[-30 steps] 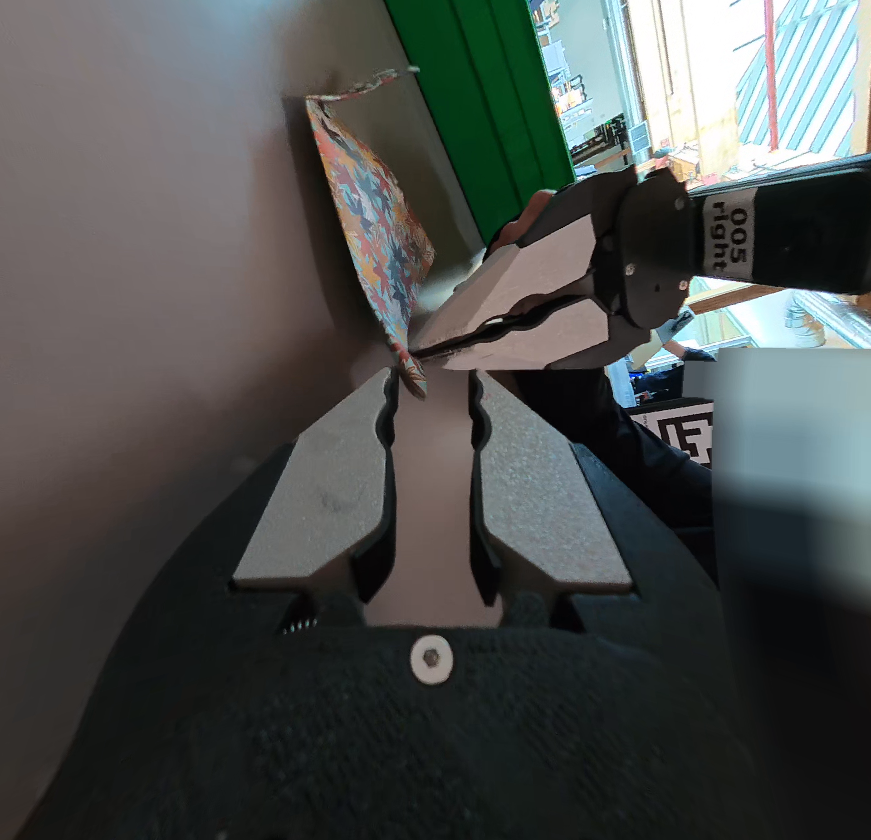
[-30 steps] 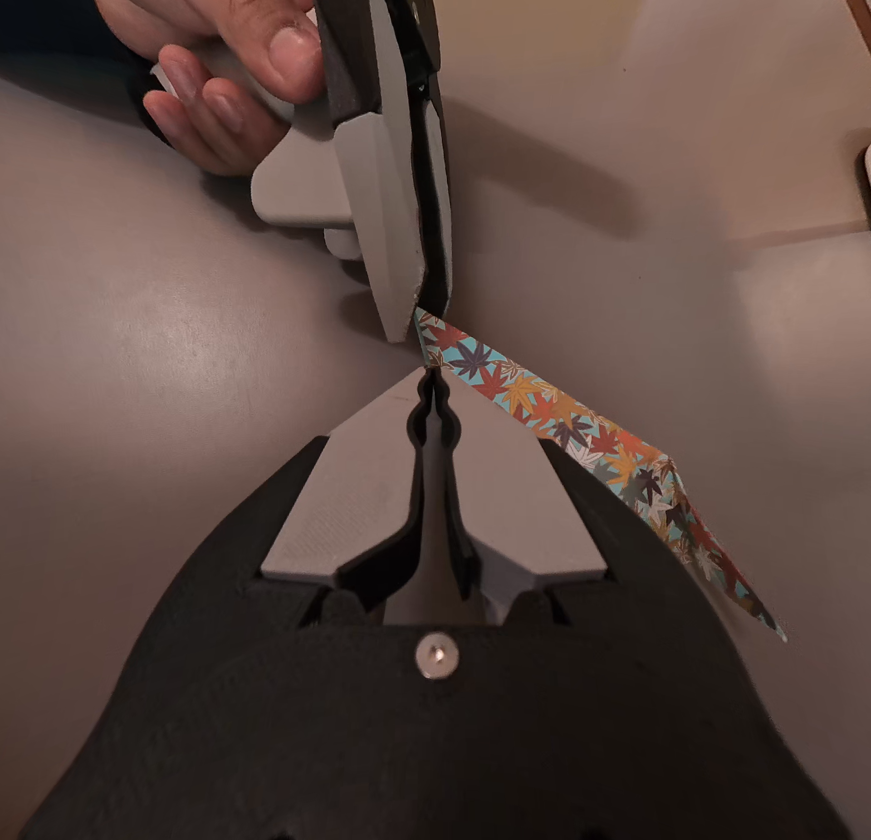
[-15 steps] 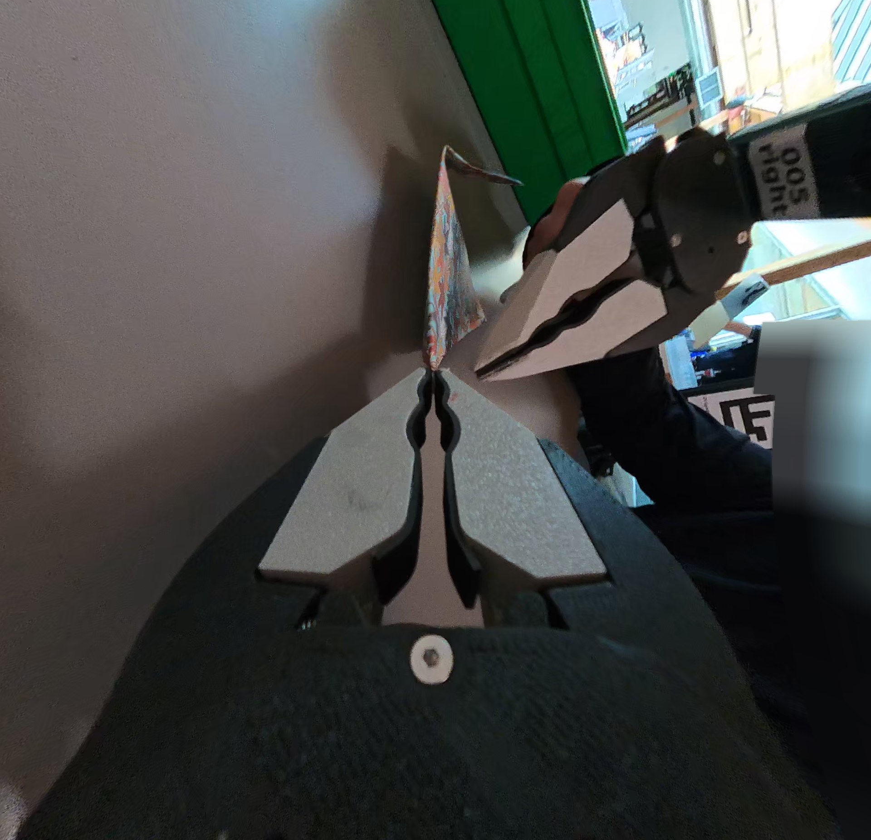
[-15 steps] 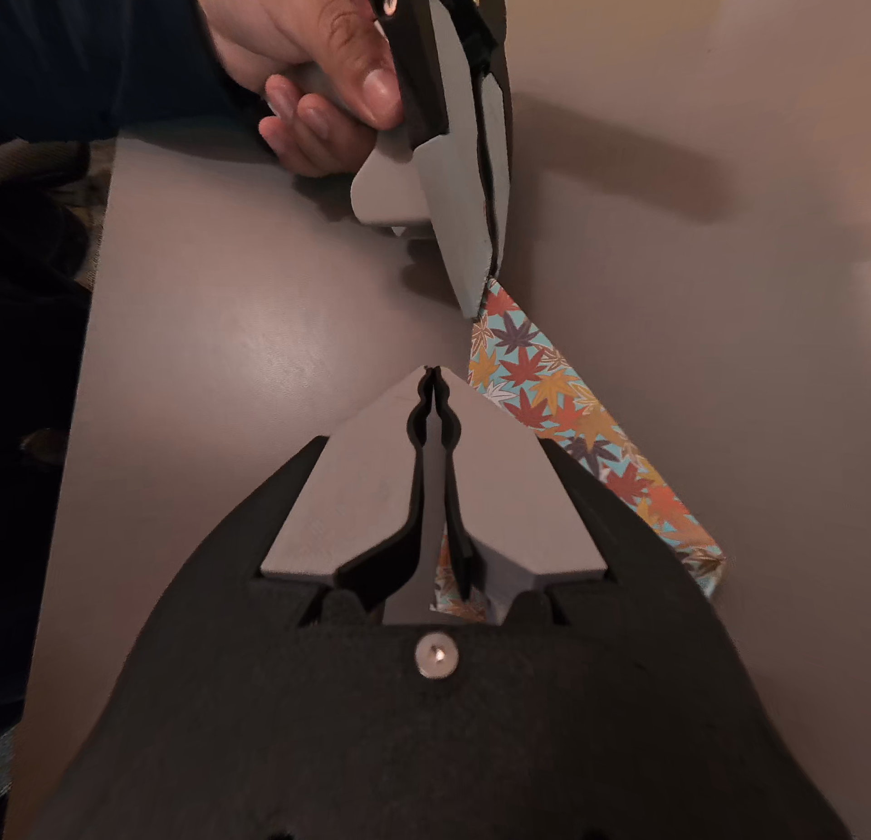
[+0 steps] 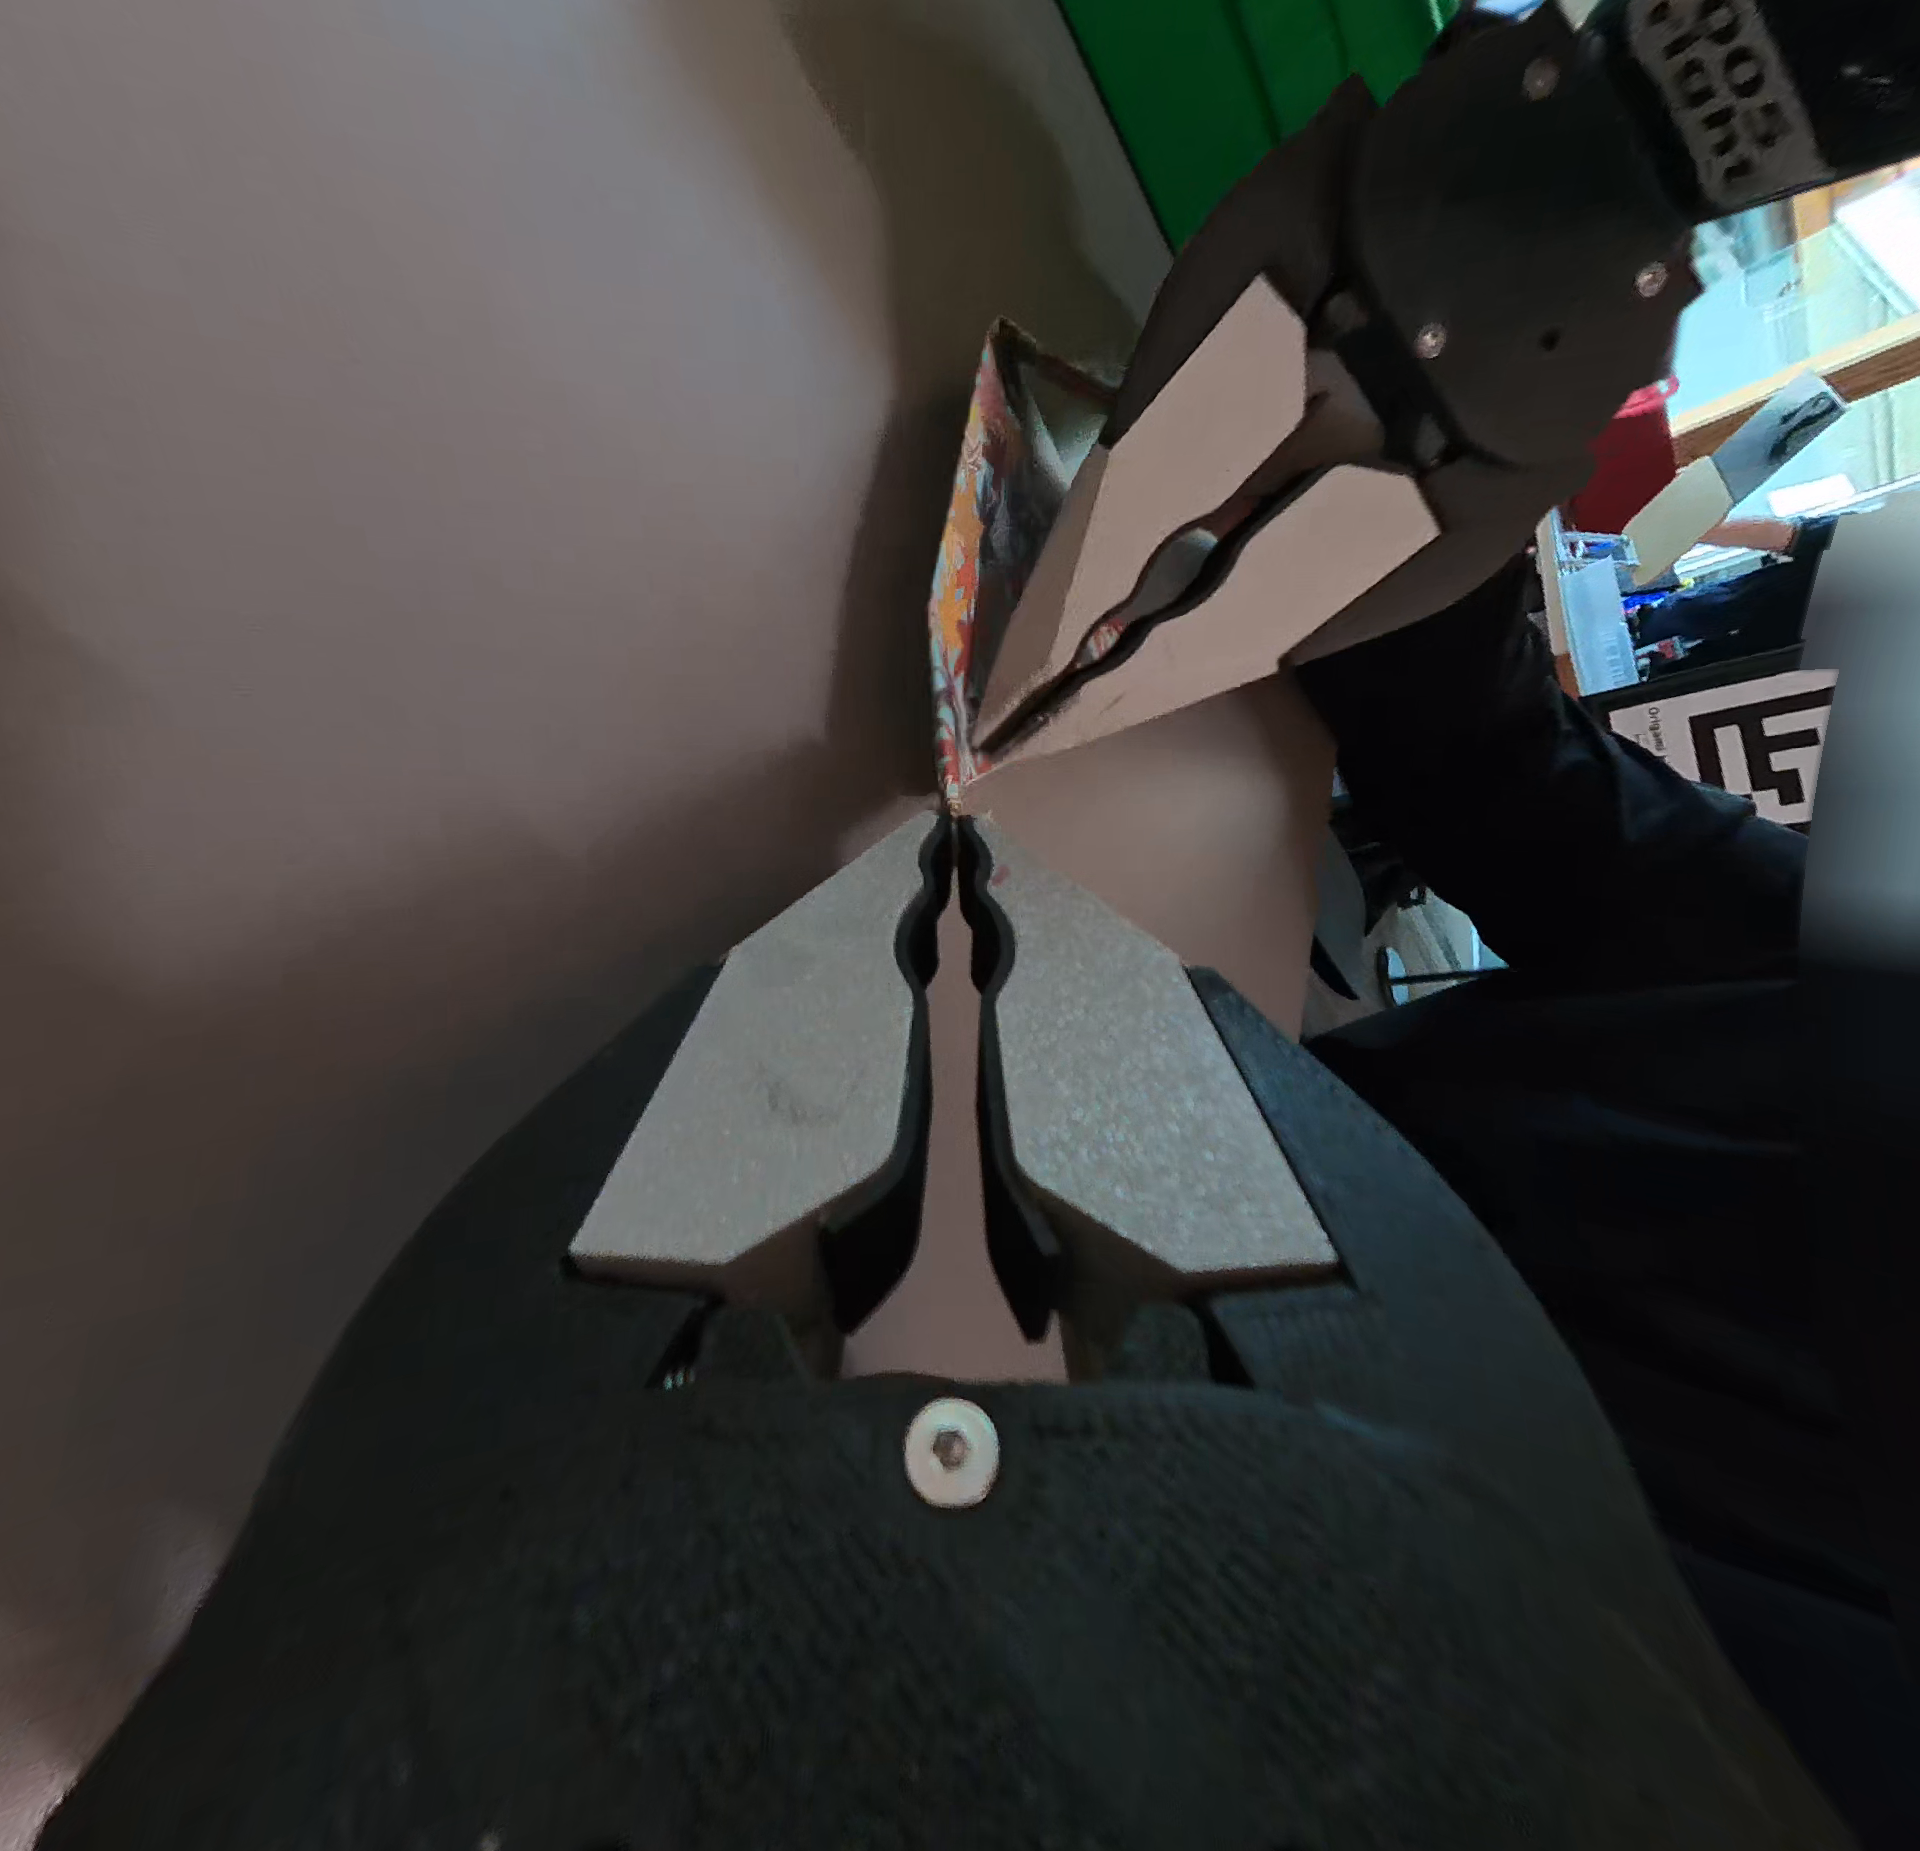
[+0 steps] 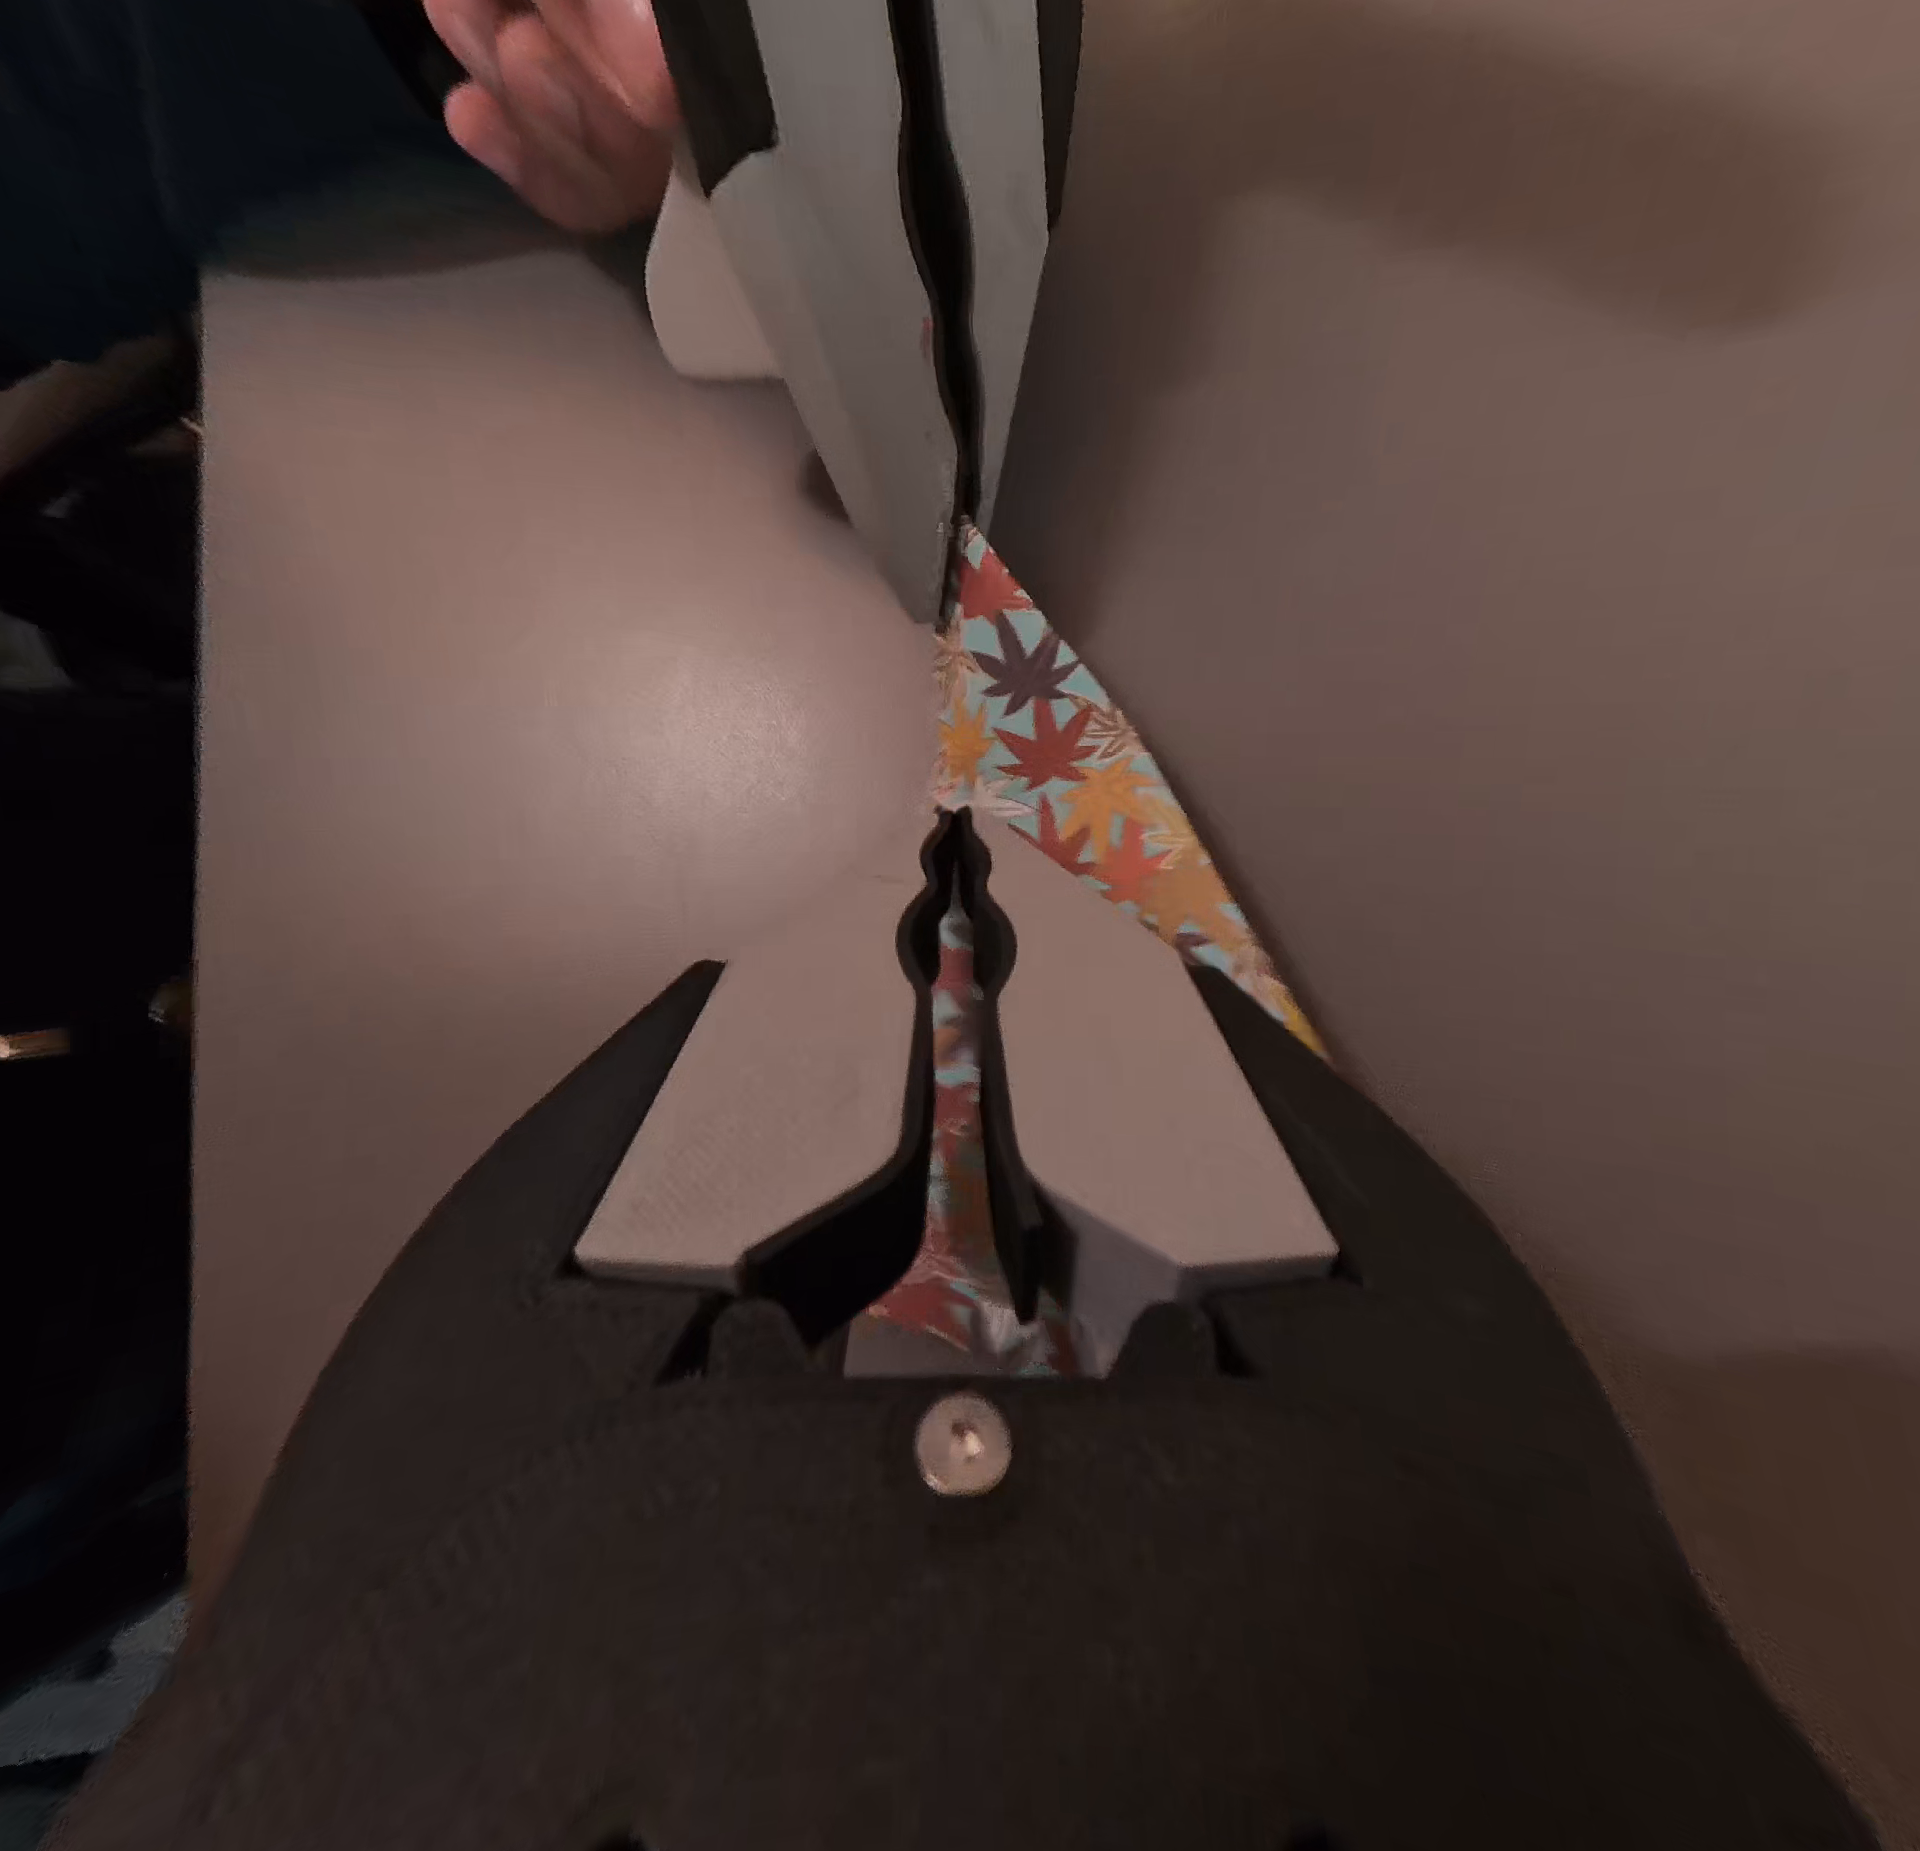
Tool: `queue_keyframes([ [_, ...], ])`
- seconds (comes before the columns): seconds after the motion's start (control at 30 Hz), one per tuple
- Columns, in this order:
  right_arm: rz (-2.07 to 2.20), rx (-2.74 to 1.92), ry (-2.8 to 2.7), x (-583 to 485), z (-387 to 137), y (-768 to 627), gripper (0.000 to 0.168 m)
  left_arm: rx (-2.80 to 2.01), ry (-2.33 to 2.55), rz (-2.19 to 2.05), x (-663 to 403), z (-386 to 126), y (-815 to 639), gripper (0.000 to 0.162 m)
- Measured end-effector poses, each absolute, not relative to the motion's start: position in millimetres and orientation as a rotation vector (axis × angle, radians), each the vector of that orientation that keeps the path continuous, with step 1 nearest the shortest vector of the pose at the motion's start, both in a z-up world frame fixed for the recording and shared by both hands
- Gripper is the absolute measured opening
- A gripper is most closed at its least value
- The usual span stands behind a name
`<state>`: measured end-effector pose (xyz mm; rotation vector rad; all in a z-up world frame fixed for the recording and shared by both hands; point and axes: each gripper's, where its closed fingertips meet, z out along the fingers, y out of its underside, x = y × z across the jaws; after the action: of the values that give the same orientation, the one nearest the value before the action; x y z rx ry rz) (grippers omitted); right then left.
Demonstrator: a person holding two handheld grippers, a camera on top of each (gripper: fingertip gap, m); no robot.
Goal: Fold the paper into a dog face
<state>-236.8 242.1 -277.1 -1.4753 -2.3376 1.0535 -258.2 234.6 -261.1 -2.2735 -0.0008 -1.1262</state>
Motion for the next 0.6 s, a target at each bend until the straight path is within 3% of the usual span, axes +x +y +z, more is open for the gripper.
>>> queue_keyframes([
  [0.37,1.050,-1.408,-2.427,-235,-277,212,0.000,-2.282,0.033,-1.110,-258,-262,232,0.000],
  [0.6,1.041,-1.374,-2.281,-234,-243,243,0.000,-2.320,0.078,-1.103,-261,-265,224,0.000],
])
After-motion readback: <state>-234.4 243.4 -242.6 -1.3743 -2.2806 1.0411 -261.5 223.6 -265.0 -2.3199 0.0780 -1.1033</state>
